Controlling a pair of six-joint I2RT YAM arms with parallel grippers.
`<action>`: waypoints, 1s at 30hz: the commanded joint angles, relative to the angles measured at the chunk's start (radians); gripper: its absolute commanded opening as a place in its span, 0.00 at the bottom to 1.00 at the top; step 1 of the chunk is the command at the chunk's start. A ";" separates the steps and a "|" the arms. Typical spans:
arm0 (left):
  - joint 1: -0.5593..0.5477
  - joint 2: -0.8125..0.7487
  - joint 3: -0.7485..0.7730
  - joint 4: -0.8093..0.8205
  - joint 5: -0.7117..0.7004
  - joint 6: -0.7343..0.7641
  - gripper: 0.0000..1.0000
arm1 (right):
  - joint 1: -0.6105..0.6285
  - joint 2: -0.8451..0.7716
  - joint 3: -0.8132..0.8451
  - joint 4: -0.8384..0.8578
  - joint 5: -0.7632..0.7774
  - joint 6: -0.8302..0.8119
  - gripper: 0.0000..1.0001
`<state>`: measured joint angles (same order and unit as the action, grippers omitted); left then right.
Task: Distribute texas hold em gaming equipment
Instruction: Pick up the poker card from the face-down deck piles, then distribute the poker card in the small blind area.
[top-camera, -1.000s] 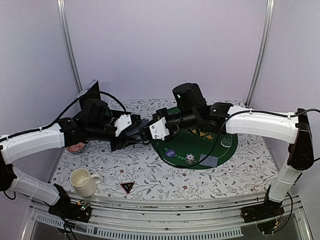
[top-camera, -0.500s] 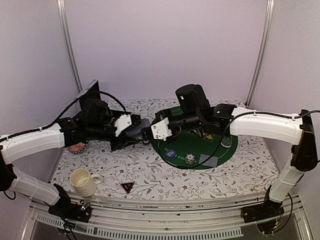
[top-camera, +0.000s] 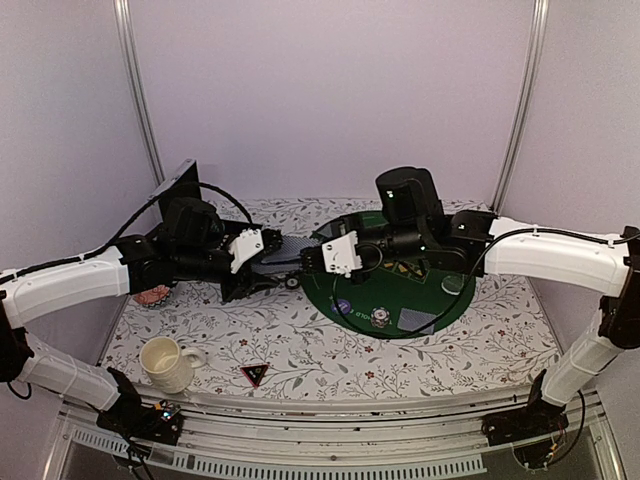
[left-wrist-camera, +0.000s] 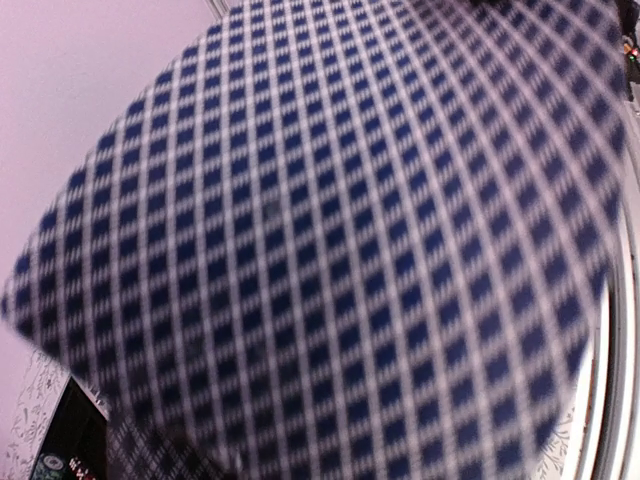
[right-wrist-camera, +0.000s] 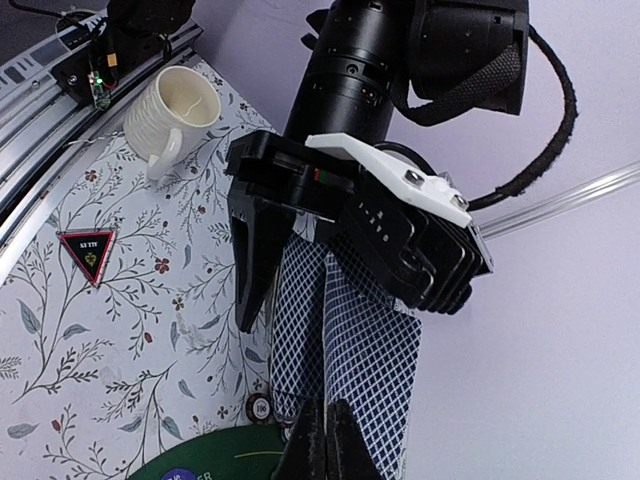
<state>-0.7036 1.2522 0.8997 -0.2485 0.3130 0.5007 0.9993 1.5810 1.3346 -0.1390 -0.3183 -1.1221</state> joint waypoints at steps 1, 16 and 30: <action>0.004 0.010 -0.009 0.007 -0.001 0.000 0.39 | -0.028 -0.106 -0.060 0.032 0.025 0.057 0.01; 0.005 0.007 -0.002 0.006 0.001 -0.008 0.39 | -0.129 -0.480 -0.293 0.060 0.077 0.292 0.01; 0.004 0.001 -0.004 0.007 0.009 -0.010 0.39 | -0.300 -0.572 -0.475 -0.293 0.236 0.254 0.01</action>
<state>-0.7040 1.2568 0.8997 -0.2508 0.3061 0.4965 0.7364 1.0164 0.9218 -0.2825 -0.1669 -0.8108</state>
